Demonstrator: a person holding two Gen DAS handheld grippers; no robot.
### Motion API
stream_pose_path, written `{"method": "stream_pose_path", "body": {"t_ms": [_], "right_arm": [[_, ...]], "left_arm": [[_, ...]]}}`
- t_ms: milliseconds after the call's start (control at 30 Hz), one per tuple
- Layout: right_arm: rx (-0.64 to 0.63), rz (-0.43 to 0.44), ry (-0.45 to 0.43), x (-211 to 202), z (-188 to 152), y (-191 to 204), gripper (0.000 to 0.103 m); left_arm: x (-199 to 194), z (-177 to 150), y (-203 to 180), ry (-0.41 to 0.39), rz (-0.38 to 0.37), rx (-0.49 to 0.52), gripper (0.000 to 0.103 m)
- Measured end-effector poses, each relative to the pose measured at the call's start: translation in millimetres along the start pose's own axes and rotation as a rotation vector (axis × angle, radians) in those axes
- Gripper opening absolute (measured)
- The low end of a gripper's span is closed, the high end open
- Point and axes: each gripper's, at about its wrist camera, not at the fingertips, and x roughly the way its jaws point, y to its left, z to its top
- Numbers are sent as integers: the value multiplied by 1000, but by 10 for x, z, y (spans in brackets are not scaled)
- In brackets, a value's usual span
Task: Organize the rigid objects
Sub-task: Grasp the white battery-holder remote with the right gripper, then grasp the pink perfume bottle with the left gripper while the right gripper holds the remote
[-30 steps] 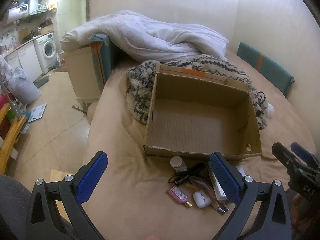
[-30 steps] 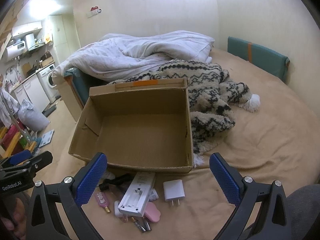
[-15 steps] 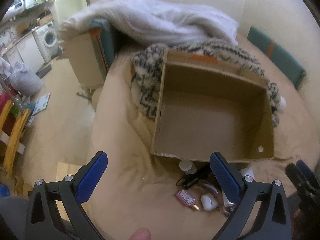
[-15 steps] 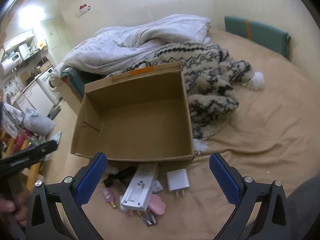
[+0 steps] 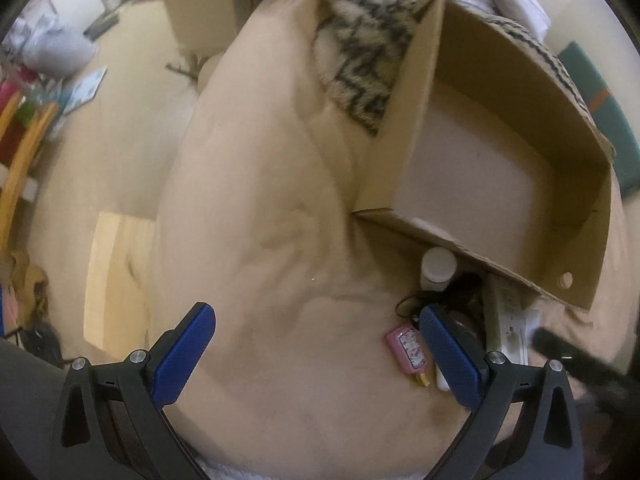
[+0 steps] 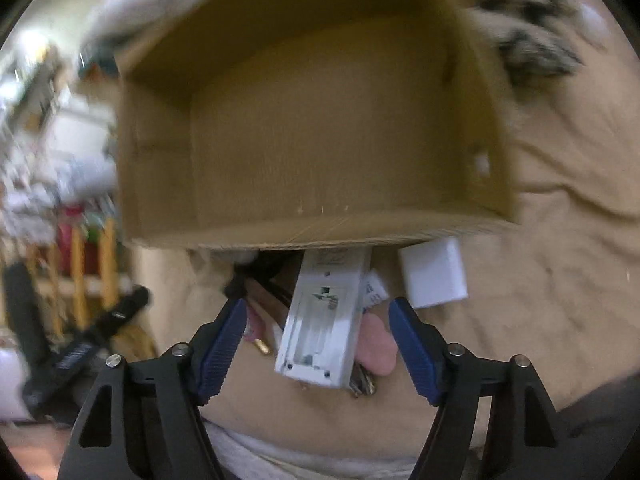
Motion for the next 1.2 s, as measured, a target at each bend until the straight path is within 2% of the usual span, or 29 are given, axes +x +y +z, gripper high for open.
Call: {"method": "stream_pose_path", "body": {"t_ms": [67, 133, 333, 400, 533, 633, 700, 800, 900, 967, 1100, 1200], "right_arm": [[0, -100, 29, 165, 41, 35, 78], [1, -152, 49, 282, 64, 63, 78], [-59, -221, 51, 473, 91, 231, 62], [-92, -229, 45, 466, 96, 269, 49], [-118, -202, 9, 367, -4, 255, 46], [-106, -136, -17, 238, -165, 172, 46], [-111, -99, -53, 132, -282, 112, 46], [-137, -41, -116, -101, -453, 52, 46], [-168, -55, -187, -265, -562, 67, 46], [-166, -62, -230, -280, -624, 71, 46], [-134, -26, -266, -322, -617, 75, 46], [-128, -24, -269, -356, -628, 23, 46]], "left_arm": [[21, -6, 34, 16, -12, -18, 102], [45, -20, 28, 25, 1, -18, 102], [115, -89, -46, 52, 7, 28, 102], [129, -114, -77, 61, 8, 39, 102], [154, -109, -160, 77, 13, 71, 102], [166, -121, -182, 80, 9, 84, 100], [176, -136, -195, 84, 13, 92, 92], [252, -160, -209, 114, 18, 79, 87], [356, -205, -265, 162, 8, 51, 77], [434, -265, -348, 193, -1, 37, 75], [558, -421, -565, 225, 2, 41, 63], [635, -459, -677, 218, 33, 40, 62]]}}
